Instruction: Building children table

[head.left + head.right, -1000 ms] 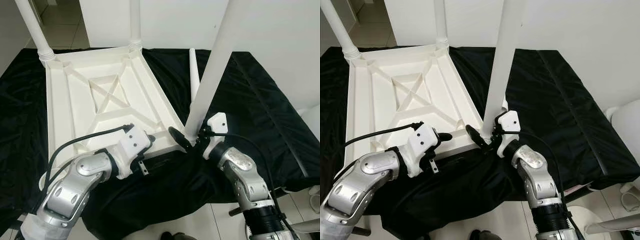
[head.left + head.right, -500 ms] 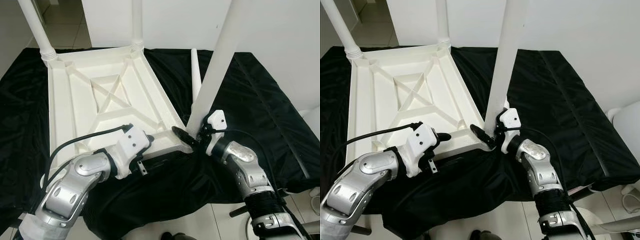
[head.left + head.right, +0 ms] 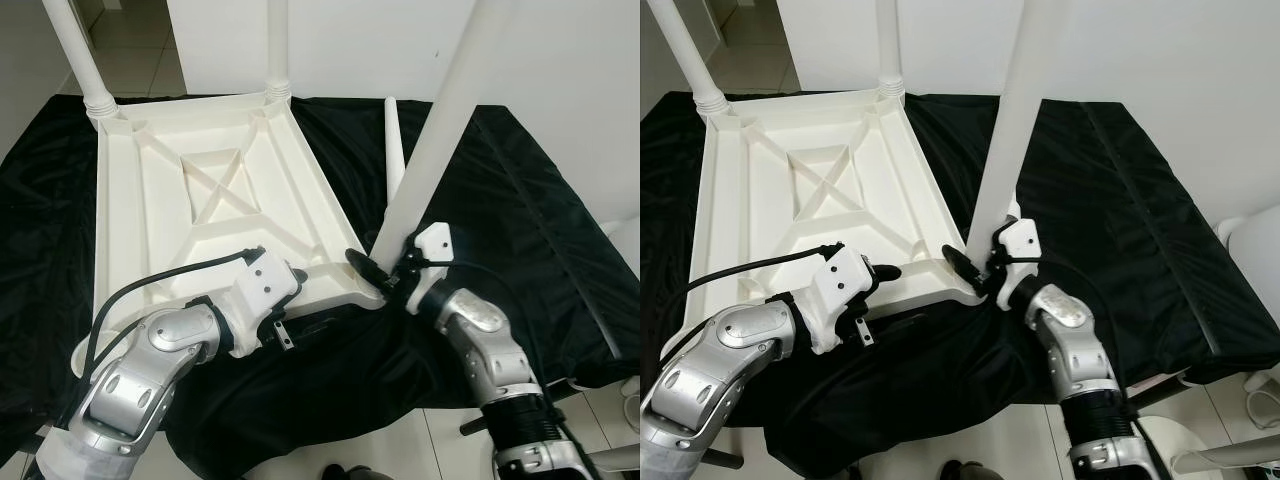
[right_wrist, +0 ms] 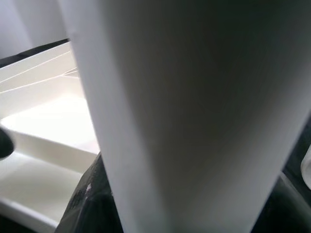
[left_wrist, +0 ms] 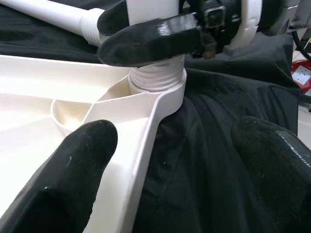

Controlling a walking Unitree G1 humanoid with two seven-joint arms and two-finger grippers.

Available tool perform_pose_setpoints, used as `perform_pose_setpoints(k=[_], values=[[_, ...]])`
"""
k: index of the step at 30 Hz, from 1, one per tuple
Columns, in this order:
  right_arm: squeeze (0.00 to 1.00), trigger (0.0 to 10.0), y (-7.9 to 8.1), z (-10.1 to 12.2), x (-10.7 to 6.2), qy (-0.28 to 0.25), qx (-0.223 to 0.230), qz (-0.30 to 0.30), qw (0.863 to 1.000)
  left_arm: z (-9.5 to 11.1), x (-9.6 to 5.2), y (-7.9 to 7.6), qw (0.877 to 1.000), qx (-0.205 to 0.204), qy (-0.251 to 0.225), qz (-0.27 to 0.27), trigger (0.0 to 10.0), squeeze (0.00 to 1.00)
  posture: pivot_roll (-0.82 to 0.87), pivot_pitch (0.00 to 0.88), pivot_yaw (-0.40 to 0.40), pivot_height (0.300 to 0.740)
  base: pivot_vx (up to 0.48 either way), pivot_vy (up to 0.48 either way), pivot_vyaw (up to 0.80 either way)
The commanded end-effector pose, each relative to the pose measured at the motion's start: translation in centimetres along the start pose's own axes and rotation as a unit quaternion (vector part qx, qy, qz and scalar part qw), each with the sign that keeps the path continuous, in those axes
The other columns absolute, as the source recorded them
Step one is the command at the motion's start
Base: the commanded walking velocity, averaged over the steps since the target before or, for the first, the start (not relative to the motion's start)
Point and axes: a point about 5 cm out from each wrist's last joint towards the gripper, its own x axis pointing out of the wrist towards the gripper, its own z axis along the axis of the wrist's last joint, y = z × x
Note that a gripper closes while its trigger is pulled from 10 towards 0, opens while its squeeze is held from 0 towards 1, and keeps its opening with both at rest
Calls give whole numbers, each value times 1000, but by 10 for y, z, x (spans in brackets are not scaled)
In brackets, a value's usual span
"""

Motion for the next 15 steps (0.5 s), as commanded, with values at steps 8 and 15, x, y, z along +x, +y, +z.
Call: perform_pose_setpoints(k=[8,15], values=[[0,10000,14,1,0,12,13,-147,989,-1,-2,-3,1000,-1,3,7,10000,0,135,118,-56,740,0,0,0],[0,10000,40,-4,6,2,50,-309,950,-1,0,-7,1000,-6,1,6,10000,0,134,124,-55,740,0,0,0]])
